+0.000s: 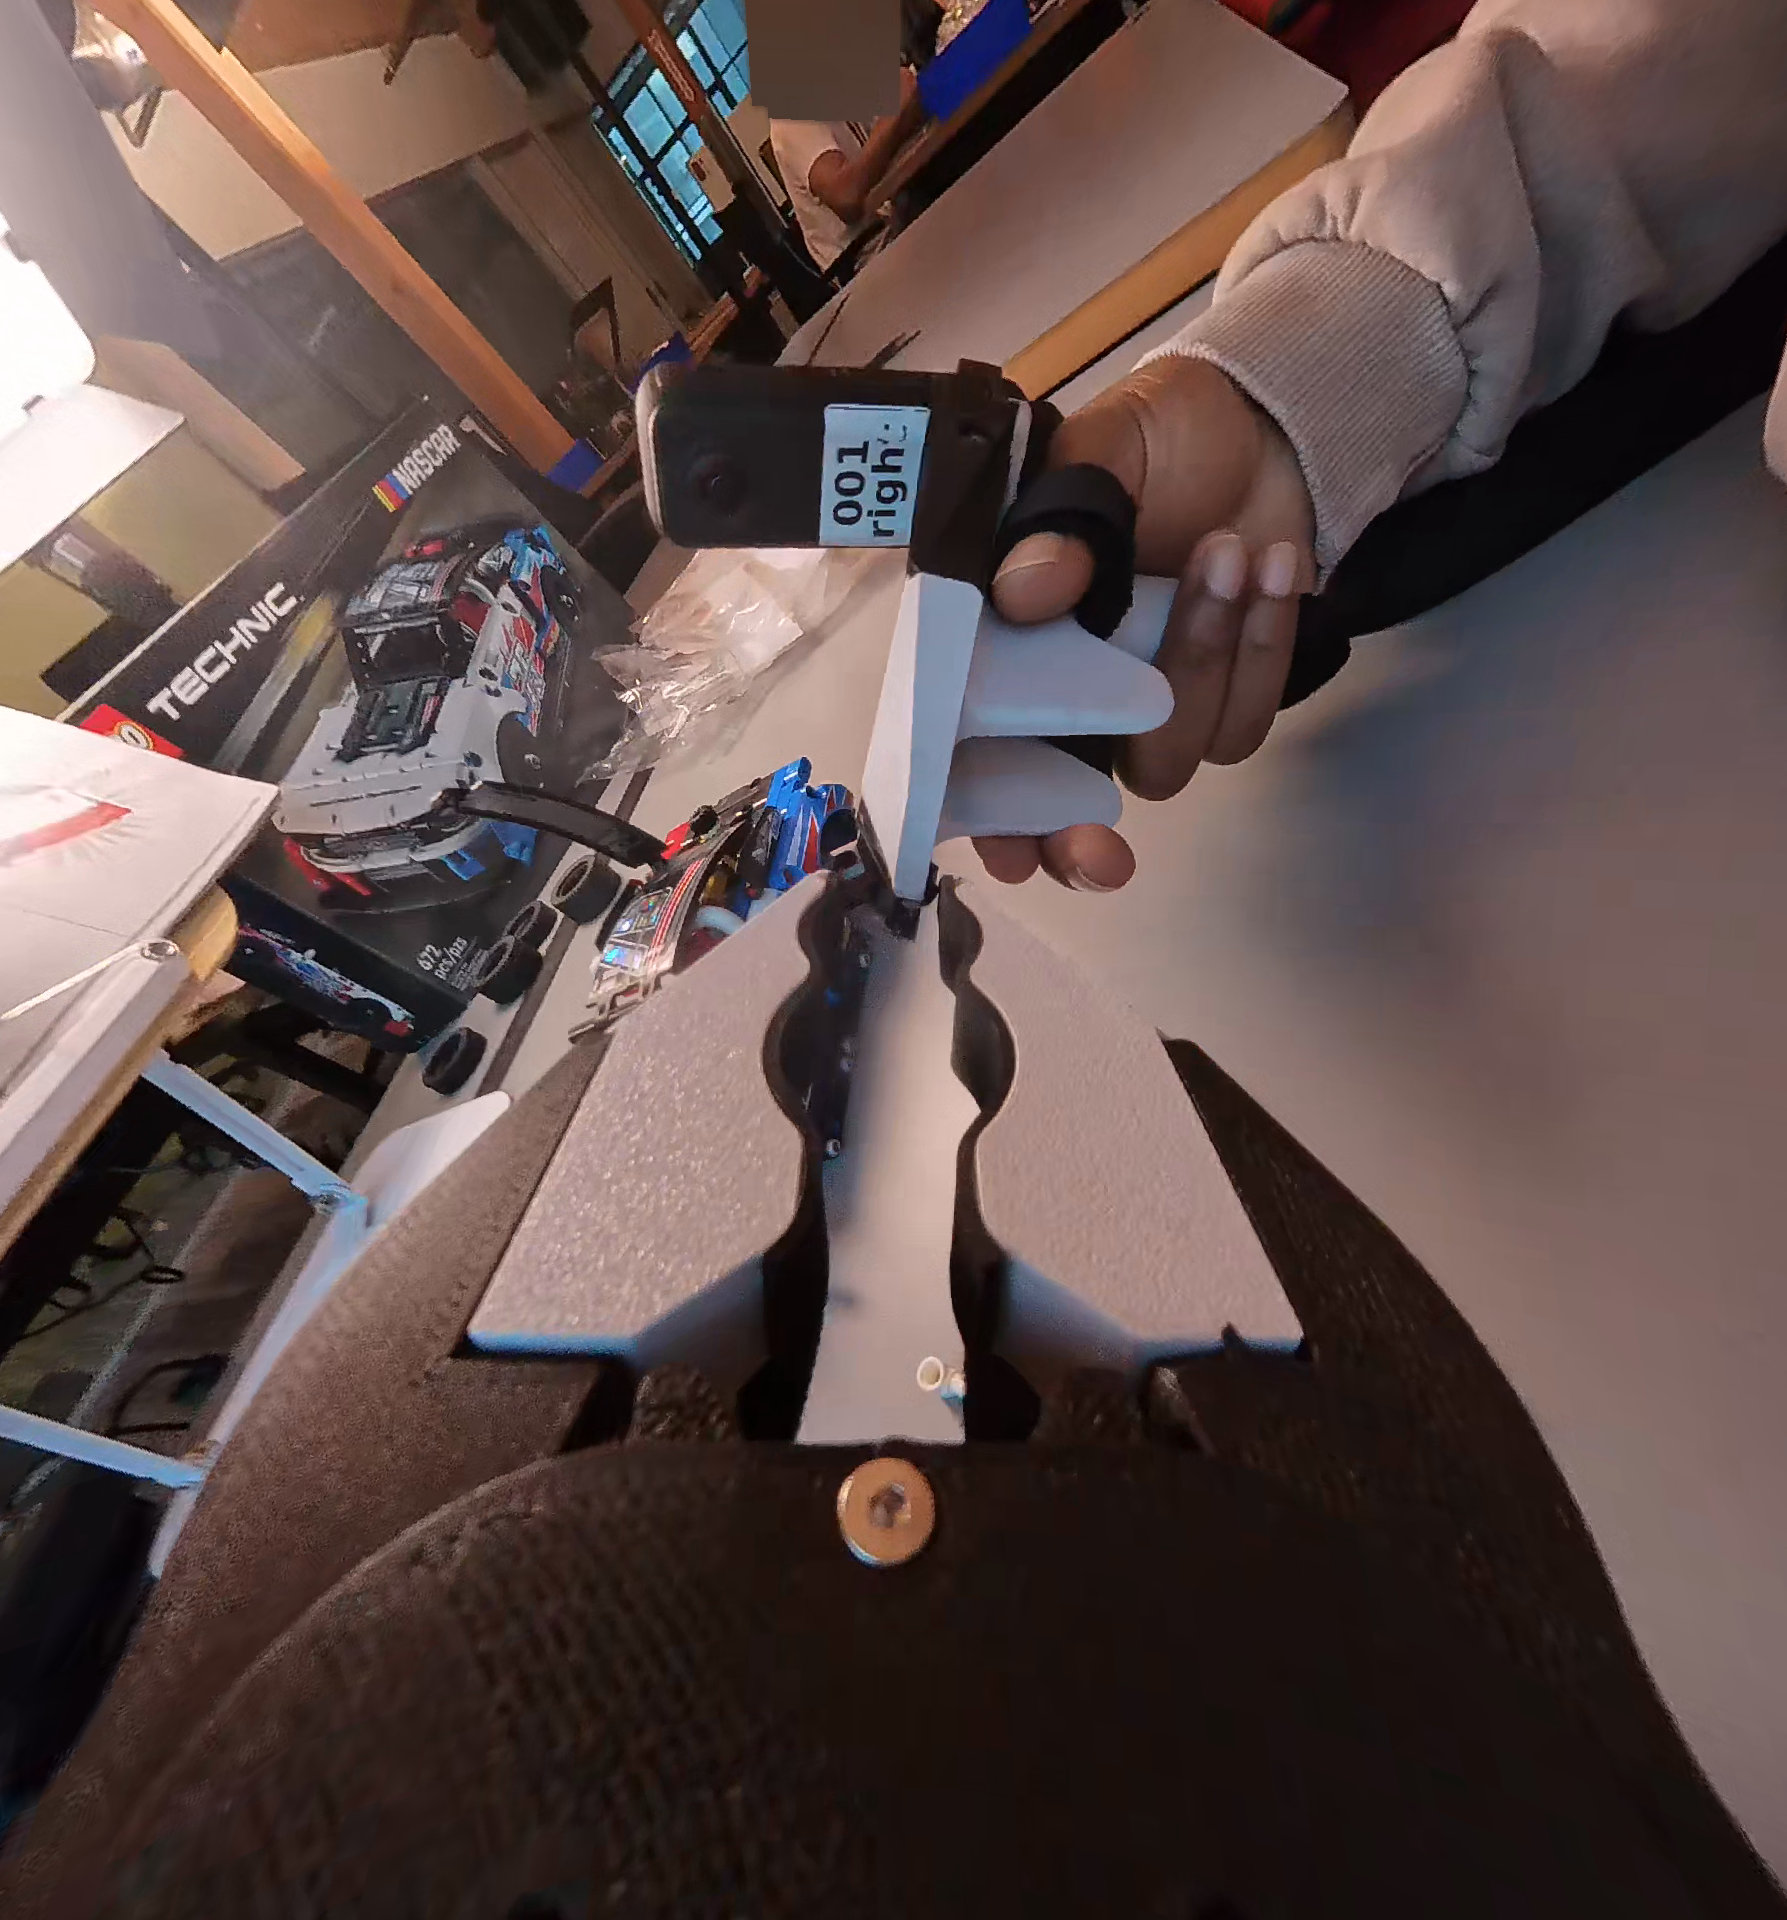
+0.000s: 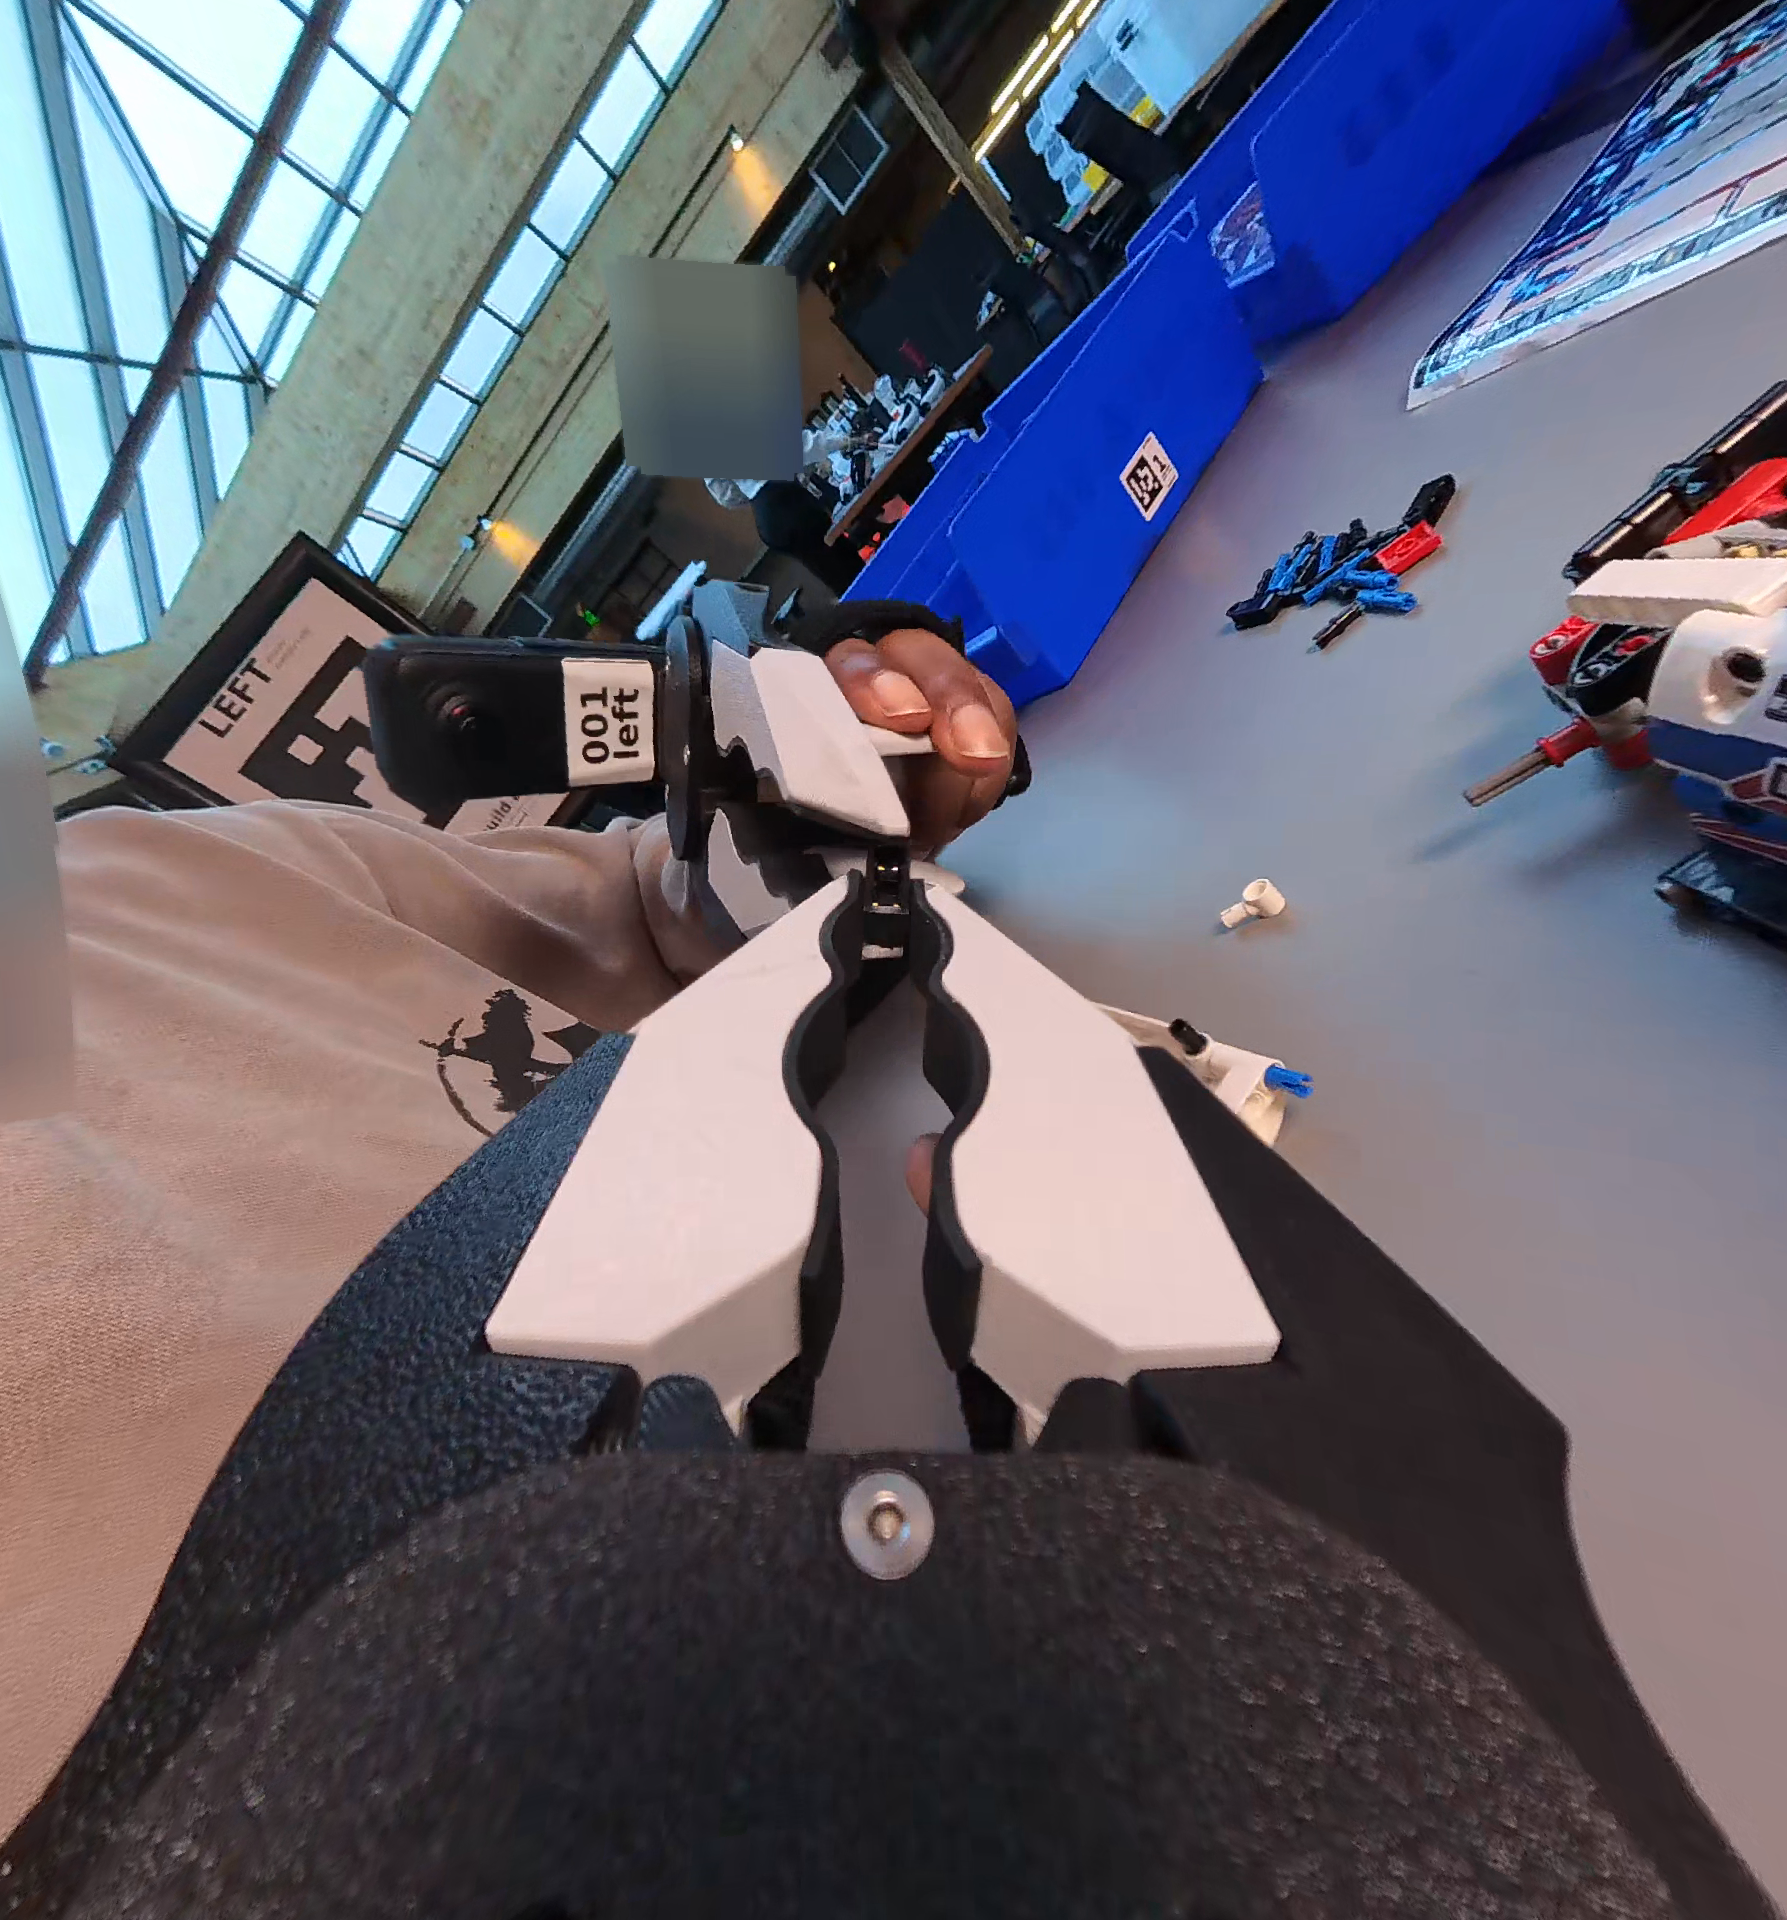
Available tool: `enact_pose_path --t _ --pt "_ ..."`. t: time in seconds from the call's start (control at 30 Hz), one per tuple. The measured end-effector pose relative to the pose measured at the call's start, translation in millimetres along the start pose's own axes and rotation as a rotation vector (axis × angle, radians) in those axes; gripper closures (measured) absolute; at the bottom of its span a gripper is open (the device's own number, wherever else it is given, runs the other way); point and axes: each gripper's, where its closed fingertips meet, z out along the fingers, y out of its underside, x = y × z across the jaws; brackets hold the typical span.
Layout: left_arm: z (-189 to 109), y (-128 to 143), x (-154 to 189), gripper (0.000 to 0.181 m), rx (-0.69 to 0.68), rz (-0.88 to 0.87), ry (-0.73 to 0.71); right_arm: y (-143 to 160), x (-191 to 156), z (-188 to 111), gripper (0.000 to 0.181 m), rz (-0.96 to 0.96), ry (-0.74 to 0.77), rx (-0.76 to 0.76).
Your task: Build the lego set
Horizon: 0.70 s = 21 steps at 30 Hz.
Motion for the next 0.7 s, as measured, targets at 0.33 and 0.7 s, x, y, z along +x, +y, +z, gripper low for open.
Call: enact_pose_path --t 0.33,0.7 --pt "5.1 12.4 -18.9 0.154 0.014 -0.456 -0.028 -27.7 22.4 -10.4 0.177 -0.170 0.242 0.157" --pt "7.3 8.7 -29.2 0.160 -0.043 -0.262 -0.154 -29.0 15.9 -3.7 0.177 -0.267 0.318 0.204"
